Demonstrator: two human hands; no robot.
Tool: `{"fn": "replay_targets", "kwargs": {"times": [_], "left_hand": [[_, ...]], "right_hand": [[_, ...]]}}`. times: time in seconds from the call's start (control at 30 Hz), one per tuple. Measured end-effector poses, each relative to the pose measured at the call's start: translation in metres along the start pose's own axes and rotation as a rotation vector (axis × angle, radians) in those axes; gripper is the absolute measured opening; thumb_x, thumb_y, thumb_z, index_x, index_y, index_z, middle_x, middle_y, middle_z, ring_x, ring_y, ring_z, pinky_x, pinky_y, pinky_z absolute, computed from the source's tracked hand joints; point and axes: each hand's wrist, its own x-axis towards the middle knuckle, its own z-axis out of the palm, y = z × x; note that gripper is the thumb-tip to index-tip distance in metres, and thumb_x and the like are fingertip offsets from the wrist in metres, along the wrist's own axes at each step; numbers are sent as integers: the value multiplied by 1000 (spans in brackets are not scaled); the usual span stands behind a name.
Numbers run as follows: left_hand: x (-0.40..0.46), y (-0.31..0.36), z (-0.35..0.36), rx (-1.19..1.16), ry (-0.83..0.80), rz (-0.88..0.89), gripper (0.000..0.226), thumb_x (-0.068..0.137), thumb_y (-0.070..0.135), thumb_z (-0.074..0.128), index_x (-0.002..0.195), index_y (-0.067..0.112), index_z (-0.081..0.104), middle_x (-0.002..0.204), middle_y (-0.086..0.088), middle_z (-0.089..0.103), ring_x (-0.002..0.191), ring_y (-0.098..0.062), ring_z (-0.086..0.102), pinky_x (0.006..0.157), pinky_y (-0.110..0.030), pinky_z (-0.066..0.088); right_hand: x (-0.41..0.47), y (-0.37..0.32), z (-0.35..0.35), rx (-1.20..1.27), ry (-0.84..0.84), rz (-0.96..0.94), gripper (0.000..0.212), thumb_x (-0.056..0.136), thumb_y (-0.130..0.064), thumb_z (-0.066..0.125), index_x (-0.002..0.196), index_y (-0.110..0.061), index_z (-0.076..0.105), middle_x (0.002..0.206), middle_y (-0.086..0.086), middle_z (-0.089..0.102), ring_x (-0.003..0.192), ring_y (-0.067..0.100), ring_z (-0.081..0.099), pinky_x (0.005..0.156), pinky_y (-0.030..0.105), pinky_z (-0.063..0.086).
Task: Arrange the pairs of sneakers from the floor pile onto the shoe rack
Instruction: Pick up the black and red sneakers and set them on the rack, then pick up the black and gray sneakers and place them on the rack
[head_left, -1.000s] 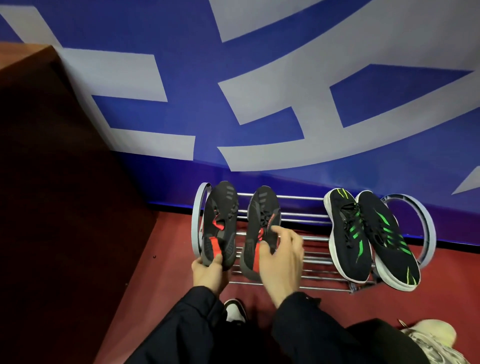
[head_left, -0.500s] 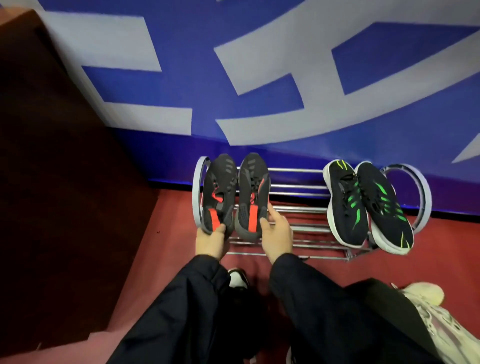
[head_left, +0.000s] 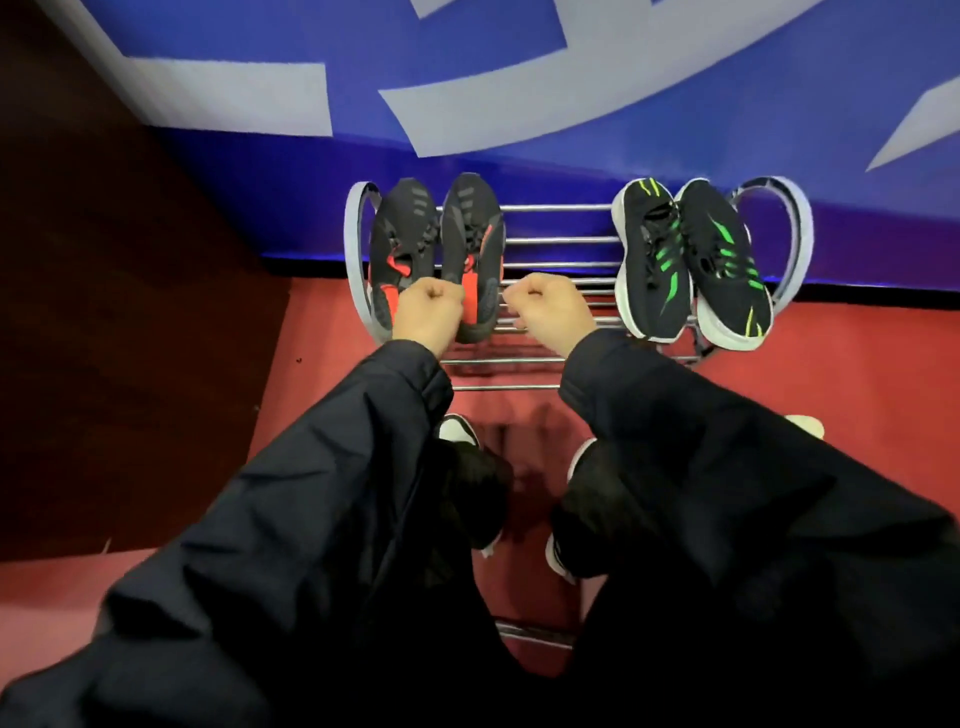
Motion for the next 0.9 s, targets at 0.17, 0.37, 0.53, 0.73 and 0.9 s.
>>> {"fn": "replay_targets", "kwargs": {"times": [0.17,0.37,0.53,0.73,0.9], "left_hand": [[-41,64,51,29,-208,158,15,90,23,60,75,19,59,72,-1,61,56,-15,51,56,-25,40],[-109,108,172,193,-511,374,13,95,22,57,84,17,63,79,-1,64,63,-14,56,60,-25,45],[-181,94,284,256,-736,398,15,94,19,57,79,17,62,73,-7,62,56,-16,55,53,-25,43],[-216,4,345,402,-864,232,16,94,8,51,85,18,61,70,0,59,67,-21,56,65,-31,46],[-203,-48,353,481,-871,96,14,83,34,69,83,24,59,74,4,61,76,-21,59,75,-35,48]], "right_hand": [[-23,-14,-104,15,-80,31,15,96,-18,59,94,-9,71,76,2,67,62,10,59,56,22,47],[-100,37,-229,147,168,17,14,97,-13,59,93,-5,70,71,3,65,55,8,56,52,20,43],[-166,133,-285,262,379,108,13,96,-9,59,86,-5,66,69,6,62,50,9,50,48,20,38],[-220,275,-253,479,636,438,23,96,-12,58,74,-13,65,65,5,63,50,15,51,48,25,40],[-260,395,-164,687,651,950,21,90,-13,61,70,-18,58,62,2,59,48,15,61,41,19,44]]}}
